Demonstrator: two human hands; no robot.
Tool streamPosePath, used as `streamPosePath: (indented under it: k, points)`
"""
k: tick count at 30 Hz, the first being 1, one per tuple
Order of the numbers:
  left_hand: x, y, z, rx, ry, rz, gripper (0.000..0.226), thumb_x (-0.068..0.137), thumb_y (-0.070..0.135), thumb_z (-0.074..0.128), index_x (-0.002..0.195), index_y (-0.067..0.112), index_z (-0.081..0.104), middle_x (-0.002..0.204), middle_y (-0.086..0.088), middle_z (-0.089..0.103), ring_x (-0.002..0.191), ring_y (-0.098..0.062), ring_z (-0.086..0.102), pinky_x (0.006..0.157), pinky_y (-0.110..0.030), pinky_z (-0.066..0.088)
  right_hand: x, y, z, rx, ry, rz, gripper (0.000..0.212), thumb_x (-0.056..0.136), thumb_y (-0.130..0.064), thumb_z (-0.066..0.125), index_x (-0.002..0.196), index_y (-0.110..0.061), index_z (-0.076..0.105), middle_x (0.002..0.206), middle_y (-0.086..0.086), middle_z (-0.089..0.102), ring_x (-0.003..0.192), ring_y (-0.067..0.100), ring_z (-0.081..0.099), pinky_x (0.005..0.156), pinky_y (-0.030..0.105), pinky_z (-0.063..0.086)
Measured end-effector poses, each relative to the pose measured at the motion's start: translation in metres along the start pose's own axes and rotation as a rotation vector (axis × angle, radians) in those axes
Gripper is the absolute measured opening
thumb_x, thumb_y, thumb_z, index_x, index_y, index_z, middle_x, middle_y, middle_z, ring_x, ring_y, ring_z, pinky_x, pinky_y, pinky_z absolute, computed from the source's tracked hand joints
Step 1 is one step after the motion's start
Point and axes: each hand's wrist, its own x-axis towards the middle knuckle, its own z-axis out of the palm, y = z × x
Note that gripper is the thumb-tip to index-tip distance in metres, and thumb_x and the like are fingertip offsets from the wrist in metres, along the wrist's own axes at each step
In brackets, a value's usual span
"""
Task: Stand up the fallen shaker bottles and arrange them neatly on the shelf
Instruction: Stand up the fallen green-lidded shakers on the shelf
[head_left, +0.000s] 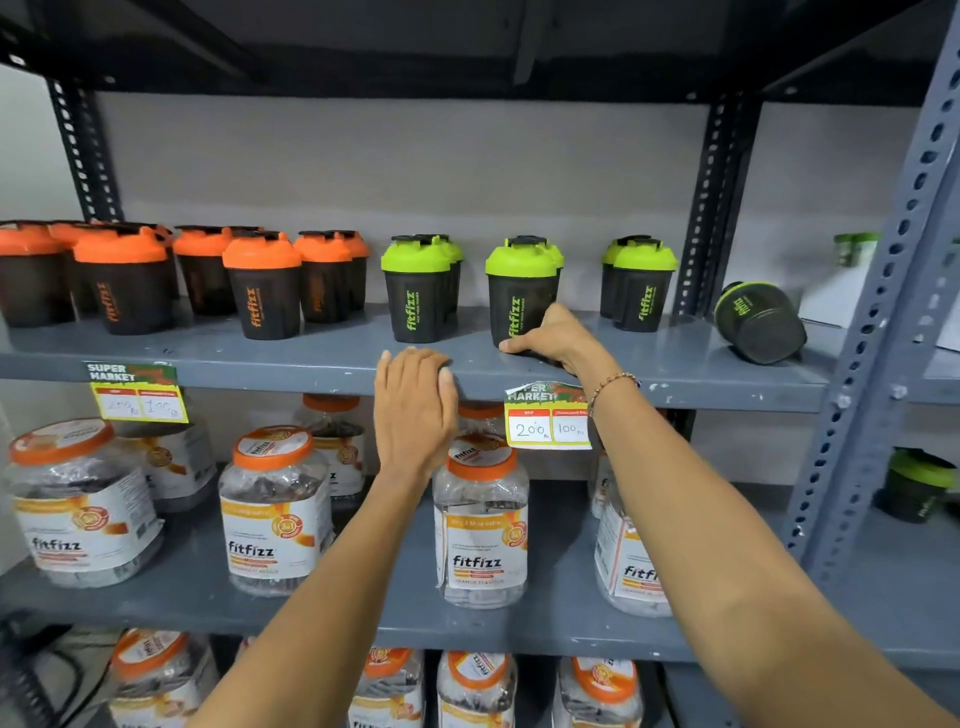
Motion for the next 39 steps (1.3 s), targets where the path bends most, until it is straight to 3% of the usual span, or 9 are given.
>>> streamPosePath:
  k: [7, 10, 15, 18, 23, 29, 31, 35, 39]
  points:
    - [0.007, 0.026, 0.010, 0.048, -0.181, 0.171, 0.041, 0.098, 0.034, 0.028, 0.112, 0.014, 0.061, 0.111, -0.001, 0.064, 0.105, -0.019, 0.056, 0.106, -0.036, 0.027, -0.017, 0.004, -0.019, 0.022, -0.031, -0.024, 0.066, 0.069, -0.024, 0.084, 0.124, -0.006, 0.053, 0.125, 0.010, 0.063, 0.112, 0.026, 0.060, 0.098, 0.037, 0.048]
    - [0.005, 0.023, 0.013, 0.131, -0.181, 0.196, 0.041, 0.099, 0.034, 0.029, 0.114, 0.012, 0.060, 0.112, -0.003, 0.063, 0.103, -0.021, 0.056, 0.095, -0.033, 0.031, -0.032, 0.017, -0.051, -0.081, 0.220, -0.090, 0.058, 0.079, -0.018, 0.075, 0.131, -0.005, 0.053, 0.134, 0.011, 0.057, 0.120, 0.025, 0.055, 0.093, 0.026, 0.042]
    - [0.004, 0.029, 0.018, 0.173, -0.155, 0.146, 0.041, 0.098, 0.034, 0.027, 0.108, 0.011, 0.060, 0.106, -0.005, 0.063, 0.097, -0.023, 0.056, 0.091, -0.035, 0.033, -0.050, 0.035, -0.123, -0.308, 0.748, -0.052, 0.028, 0.087, -0.008, 0.056, 0.112, -0.005, 0.068, 0.124, 0.021, 0.059, 0.117, 0.037, 0.054, 0.101, 0.040, 0.045]
    - [0.004, 0.028, 0.017, 0.191, -0.153, 0.162, 0.041, 0.098, 0.033, 0.027, 0.107, 0.011, 0.060, 0.105, -0.006, 0.063, 0.096, -0.023, 0.056, 0.089, -0.035, 0.033, -0.055, 0.049, -0.151, -0.403, 0.870, 0.054, 0.031, 0.090, -0.012, 0.051, 0.117, 0.002, 0.060, 0.128, 0.026, 0.051, 0.123, 0.041, 0.044, 0.104, 0.042, 0.038]
    - [0.003, 0.029, 0.016, 0.184, -0.154, 0.154, 0.043, 0.098, 0.034, 0.026, 0.106, 0.010, 0.060, 0.105, -0.006, 0.063, 0.096, -0.023, 0.056, 0.090, -0.035, 0.032, -0.052, 0.068, -0.162, -0.368, 0.719, 0.260, 0.071, 0.087, -0.038, 0.059, 0.136, 0.006, 0.033, 0.142, 0.029, 0.036, 0.132, 0.043, 0.035, 0.109, 0.048, 0.033]
    - [0.002, 0.028, 0.011, 0.174, -0.175, 0.163, 0.045, 0.098, 0.036, 0.025, 0.110, 0.011, 0.061, 0.109, -0.005, 0.064, 0.100, -0.022, 0.057, 0.092, -0.034, 0.031, -0.045, 0.074, -0.168, -0.229, 0.651, 0.369, 0.085, 0.076, -0.046, 0.069, 0.137, 0.001, 0.032, 0.137, 0.022, 0.049, 0.127, 0.039, 0.047, 0.099, 0.043, 0.043]
    - [0.003, 0.028, 0.011, 0.174, -0.173, 0.164, 0.046, 0.098, 0.036, 0.025, 0.110, 0.010, 0.061, 0.109, -0.005, 0.064, 0.100, -0.022, 0.057, 0.092, -0.034, 0.031, -0.045, 0.073, -0.176, -0.001, 0.583, 0.365, 0.083, 0.072, -0.048, 0.070, 0.134, -0.002, 0.041, 0.133, 0.017, 0.054, 0.120, 0.034, 0.053, 0.093, 0.039, 0.050]
    - [0.003, 0.027, 0.013, 0.192, -0.163, 0.172, 0.046, 0.098, 0.036, 0.026, 0.110, 0.010, 0.061, 0.108, -0.005, 0.064, 0.100, -0.023, 0.057, 0.092, -0.034, 0.031, -0.052, 0.076, -0.180, 0.917, 0.297, 0.325, 0.054, 0.075, -0.033, 0.072, 0.123, -0.018, 0.051, 0.123, 0.010, 0.054, 0.112, 0.028, 0.054, 0.069, 0.040, 0.056]
    - [0.002, 0.027, 0.013, 0.213, -0.165, 0.166, 0.046, 0.098, 0.036, 0.025, 0.110, 0.010, 0.061, 0.107, -0.006, 0.064, 0.098, -0.024, 0.057, 0.091, -0.035, 0.032, -0.049, 0.083, -0.163, 1.157, -0.009, 0.150, 0.044, 0.082, -0.021, 0.071, 0.122, -0.012, 0.054, 0.119, 0.015, 0.061, 0.110, 0.030, 0.059, 0.081, 0.046, 0.057]
